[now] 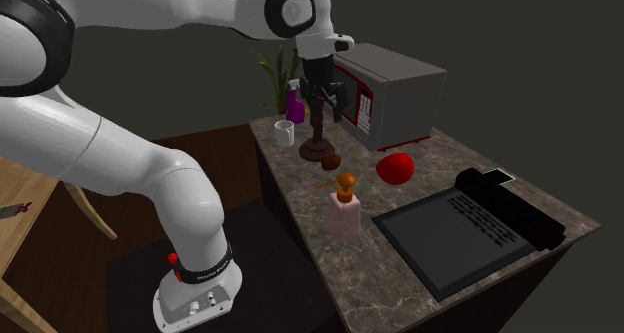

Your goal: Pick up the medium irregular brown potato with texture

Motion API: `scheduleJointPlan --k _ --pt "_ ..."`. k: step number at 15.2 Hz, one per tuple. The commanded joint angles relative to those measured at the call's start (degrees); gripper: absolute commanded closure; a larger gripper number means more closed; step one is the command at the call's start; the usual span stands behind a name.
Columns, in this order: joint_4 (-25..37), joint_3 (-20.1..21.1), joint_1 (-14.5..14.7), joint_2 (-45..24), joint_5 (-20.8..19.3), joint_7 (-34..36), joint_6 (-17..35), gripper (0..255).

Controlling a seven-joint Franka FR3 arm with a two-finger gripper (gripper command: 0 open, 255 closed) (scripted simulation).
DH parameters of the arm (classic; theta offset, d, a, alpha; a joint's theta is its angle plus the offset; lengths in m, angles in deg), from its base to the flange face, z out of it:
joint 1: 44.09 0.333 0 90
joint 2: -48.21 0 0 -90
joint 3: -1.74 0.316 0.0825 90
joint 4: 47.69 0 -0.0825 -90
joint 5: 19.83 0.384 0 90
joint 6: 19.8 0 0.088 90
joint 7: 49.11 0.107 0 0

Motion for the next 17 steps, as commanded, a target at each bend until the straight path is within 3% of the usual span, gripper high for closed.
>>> scheduleJointPlan --k 1,10,17 --pt "-1.31 1.07 0.54 -2.28 0.43 1.11 3.64 0" --pt "-0.90 5.44 1.66 -18.17 -0.04 5.77 18.89 0" --pt "3.71 8.52 2.10 -32.79 -3.77 10.87 28.42 0"
